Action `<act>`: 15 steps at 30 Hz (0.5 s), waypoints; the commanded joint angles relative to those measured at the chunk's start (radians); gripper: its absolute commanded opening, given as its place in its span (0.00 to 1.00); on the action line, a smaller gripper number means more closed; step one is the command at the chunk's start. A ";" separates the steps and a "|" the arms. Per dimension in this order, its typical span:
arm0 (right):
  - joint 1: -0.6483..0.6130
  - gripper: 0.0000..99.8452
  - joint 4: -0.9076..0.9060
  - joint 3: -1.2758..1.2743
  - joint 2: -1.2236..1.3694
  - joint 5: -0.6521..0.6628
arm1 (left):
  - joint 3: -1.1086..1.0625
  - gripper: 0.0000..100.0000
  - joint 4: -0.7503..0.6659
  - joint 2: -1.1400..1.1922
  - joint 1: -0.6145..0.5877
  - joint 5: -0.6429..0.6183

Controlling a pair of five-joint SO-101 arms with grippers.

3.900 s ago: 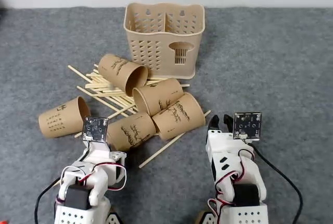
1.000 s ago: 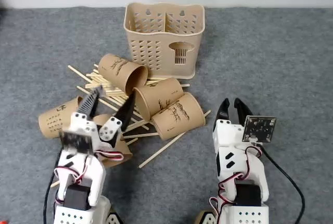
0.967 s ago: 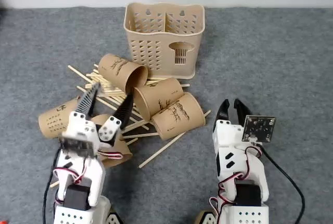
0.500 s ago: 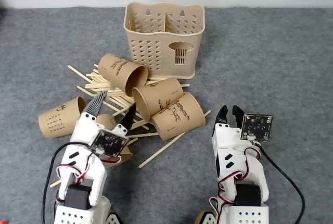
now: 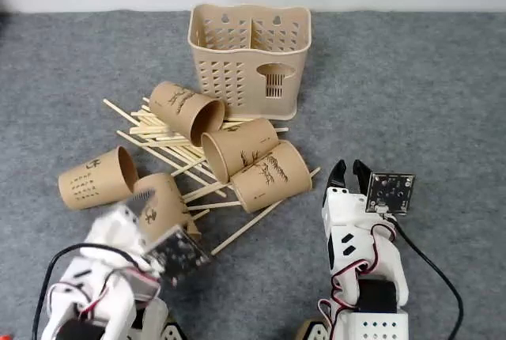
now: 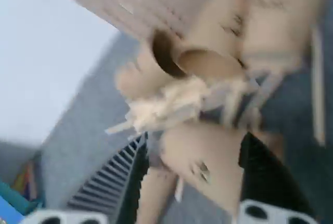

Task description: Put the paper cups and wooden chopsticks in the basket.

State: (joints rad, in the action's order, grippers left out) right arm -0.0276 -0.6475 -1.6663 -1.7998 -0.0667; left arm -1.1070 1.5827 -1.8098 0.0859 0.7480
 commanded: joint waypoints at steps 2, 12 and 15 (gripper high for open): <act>0.002 0.10 -0.005 -0.017 -0.013 0.002 | 0.016 0.27 0.160 -0.012 -0.006 0.083; 0.007 0.10 -0.077 -0.017 -0.013 0.002 | -0.088 0.27 0.069 -0.011 -0.005 0.210; 0.005 0.10 -0.094 -0.017 -0.013 0.002 | -0.102 0.27 0.066 -0.011 -0.005 0.242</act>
State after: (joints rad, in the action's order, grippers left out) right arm -0.0276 -0.7288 -1.6663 -1.7998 -0.0667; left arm -1.1945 1.6487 -1.8113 0.0844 0.9613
